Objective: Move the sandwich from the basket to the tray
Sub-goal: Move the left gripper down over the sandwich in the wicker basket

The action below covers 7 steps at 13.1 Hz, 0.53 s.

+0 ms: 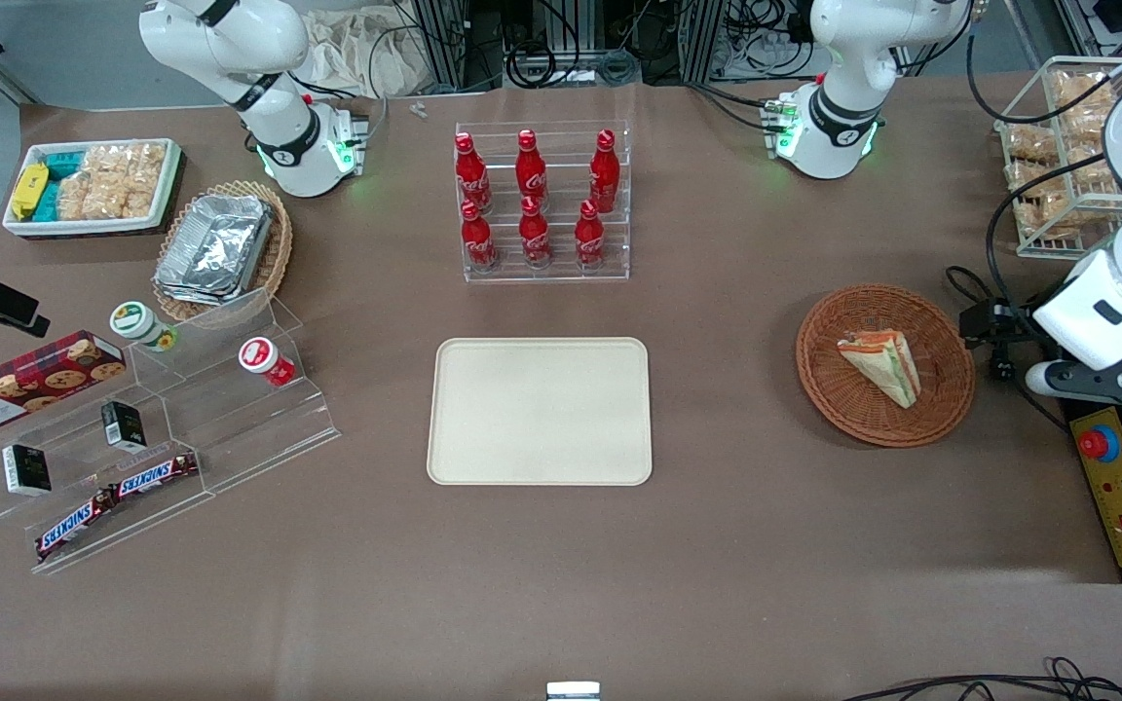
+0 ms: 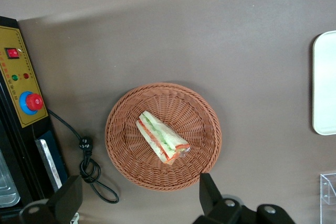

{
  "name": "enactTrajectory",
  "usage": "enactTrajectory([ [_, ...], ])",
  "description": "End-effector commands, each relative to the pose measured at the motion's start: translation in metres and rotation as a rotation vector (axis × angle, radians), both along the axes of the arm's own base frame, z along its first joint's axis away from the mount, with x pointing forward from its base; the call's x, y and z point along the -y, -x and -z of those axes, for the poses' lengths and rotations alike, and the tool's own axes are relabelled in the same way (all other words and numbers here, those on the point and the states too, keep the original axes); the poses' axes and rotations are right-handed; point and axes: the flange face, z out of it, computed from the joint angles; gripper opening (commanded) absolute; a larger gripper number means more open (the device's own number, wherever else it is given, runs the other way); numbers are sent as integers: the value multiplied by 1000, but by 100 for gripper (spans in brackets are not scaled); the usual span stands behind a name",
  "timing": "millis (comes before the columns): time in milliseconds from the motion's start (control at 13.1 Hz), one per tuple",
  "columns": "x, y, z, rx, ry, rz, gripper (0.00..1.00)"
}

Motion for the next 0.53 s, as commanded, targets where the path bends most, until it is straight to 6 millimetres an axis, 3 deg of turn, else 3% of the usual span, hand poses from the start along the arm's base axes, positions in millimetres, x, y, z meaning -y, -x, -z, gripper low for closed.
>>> enactTrajectory([
  [0,-1,-4,-3,-12,-2,-19,100],
  [228,-3,-7,13,-42,-5,-35,100],
  [457,-6,-10,44,-59,-26,-273,100],
])
